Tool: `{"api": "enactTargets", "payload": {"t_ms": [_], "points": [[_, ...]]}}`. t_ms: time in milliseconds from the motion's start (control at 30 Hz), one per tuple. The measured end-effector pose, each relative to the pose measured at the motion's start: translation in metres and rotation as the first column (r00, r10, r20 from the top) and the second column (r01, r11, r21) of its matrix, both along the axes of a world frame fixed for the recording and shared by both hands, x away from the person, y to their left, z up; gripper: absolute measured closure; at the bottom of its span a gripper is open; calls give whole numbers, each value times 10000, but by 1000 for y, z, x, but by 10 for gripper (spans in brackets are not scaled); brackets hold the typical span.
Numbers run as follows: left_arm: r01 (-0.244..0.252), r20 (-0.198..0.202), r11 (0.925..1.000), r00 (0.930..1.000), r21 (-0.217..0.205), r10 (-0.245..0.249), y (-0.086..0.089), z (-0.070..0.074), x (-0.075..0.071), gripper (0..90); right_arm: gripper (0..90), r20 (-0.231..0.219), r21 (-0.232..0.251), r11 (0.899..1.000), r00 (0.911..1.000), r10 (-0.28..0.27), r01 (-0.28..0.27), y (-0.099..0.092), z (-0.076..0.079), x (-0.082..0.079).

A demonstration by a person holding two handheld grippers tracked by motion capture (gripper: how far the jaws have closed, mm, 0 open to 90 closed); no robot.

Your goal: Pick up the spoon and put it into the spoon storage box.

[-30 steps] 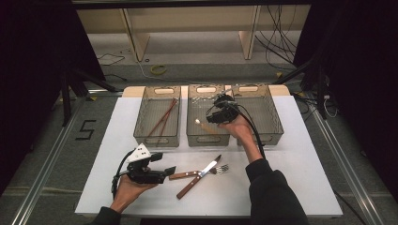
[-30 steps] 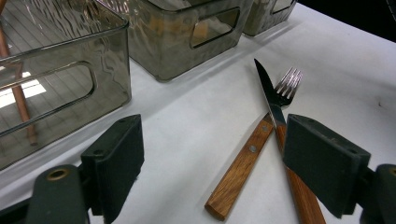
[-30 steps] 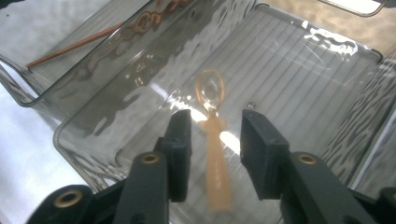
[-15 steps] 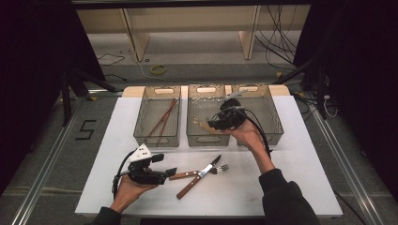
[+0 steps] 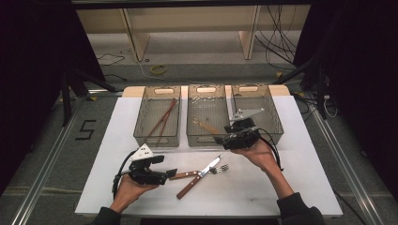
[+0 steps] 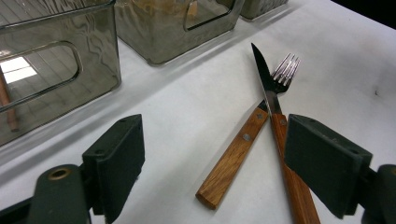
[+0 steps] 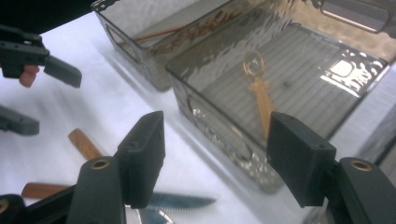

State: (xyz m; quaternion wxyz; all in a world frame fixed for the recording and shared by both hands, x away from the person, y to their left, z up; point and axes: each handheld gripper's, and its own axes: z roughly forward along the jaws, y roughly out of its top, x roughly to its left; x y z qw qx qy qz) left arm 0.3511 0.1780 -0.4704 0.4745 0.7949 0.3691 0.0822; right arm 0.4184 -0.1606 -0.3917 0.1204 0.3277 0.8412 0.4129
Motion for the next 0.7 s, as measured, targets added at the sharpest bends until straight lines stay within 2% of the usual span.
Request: {"api": "enactTargets", "payload": {"t_ms": [133,233,300,400,700], "points": [[-2,-98,9999,10000,173,4,0,2,-1,201,377,-22,412,9992,10000,-11,12,-12,-9,-13],[68,-104,9996,9999,275,-65,-2,5,-3,202,373,-36,250,9997,10000,-22,23,-19,-15,-22],[72,-139,9994,9999,325,-67,-4,7,-4,205,373,-65,522,9986,9999,-90,93,-26,-18,-28],[277,-198,9985,9994,475,-268,-8,7,-6,206,359,-121,575,9982,9998,-139,145,-34,-21,-35],[795,-705,9908,9949,1094,-721,-22,8,-11,221,355,-111,629,9976,9996,-271,278,-55,-31,-52]]}}
